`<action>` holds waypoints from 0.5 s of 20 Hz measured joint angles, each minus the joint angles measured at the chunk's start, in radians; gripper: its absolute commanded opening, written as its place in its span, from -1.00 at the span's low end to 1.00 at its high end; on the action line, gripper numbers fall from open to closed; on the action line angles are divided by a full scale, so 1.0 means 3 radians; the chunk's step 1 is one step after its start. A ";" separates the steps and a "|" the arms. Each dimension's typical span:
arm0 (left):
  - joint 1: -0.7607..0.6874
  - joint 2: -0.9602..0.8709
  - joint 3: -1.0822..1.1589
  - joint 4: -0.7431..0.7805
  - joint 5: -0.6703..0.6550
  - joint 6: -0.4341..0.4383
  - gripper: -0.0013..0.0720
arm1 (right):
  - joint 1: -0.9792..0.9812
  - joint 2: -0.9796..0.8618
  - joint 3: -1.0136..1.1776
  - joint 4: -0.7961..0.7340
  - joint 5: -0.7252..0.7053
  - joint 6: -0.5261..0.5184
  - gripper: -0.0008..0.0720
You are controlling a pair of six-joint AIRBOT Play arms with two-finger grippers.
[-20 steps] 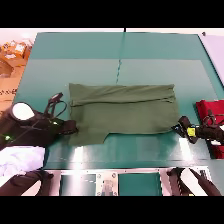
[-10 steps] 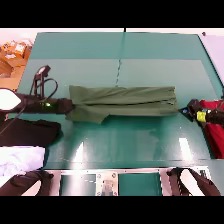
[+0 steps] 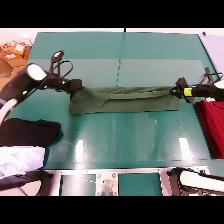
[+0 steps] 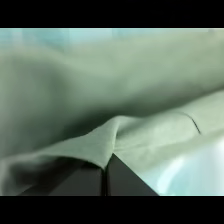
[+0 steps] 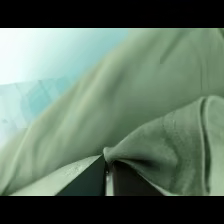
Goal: Fold the shirts.
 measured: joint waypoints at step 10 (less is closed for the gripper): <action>0.0388 -0.0810 0.1280 0.0081 -0.0361 -0.0151 0.82 | -0.0721 -0.0963 0.1296 -0.0052 0.0748 -0.0763 0.45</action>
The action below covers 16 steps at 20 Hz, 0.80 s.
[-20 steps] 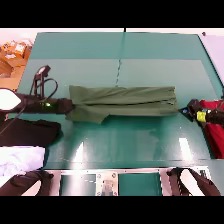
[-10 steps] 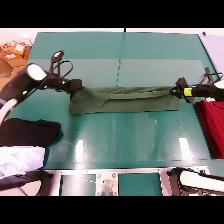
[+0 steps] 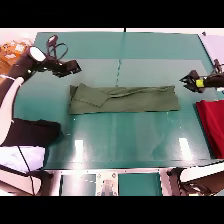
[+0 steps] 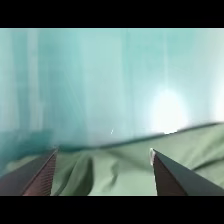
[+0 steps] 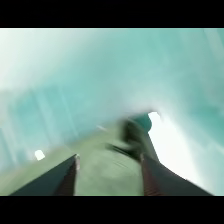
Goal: Fold the shirts.
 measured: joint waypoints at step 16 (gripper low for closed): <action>-0.0161 -0.0039 0.0196 -0.0106 -0.0596 0.0019 -0.89 | 0.0067 -0.0834 0.0174 0.0403 0.0912 -0.0963 -0.94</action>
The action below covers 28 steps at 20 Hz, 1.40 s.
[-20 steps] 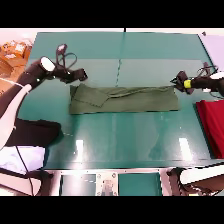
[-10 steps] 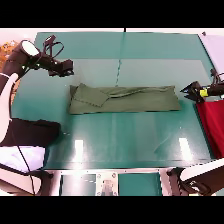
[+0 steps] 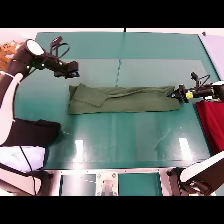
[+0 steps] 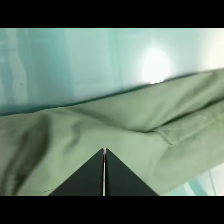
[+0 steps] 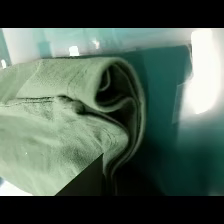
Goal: Fold the shirts.
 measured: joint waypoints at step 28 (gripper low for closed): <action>-0.1369 -0.1372 0.0914 -0.1624 0.0468 0.0538 -0.89 | 0.0580 0.1751 0.0215 0.1012 0.0894 0.0376 -0.94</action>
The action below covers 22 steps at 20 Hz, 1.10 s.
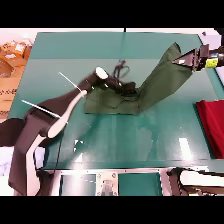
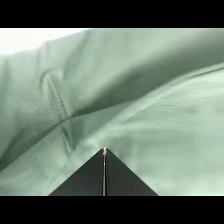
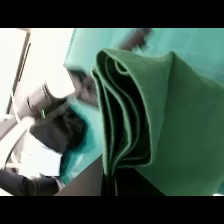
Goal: Fold the shirts.
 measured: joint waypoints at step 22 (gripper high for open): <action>0.1751 0.1204 0.0417 0.1865 -0.1490 -0.0379 -0.89 | 0.3043 -0.1310 -0.0364 0.0403 -0.3445 0.0211 -0.94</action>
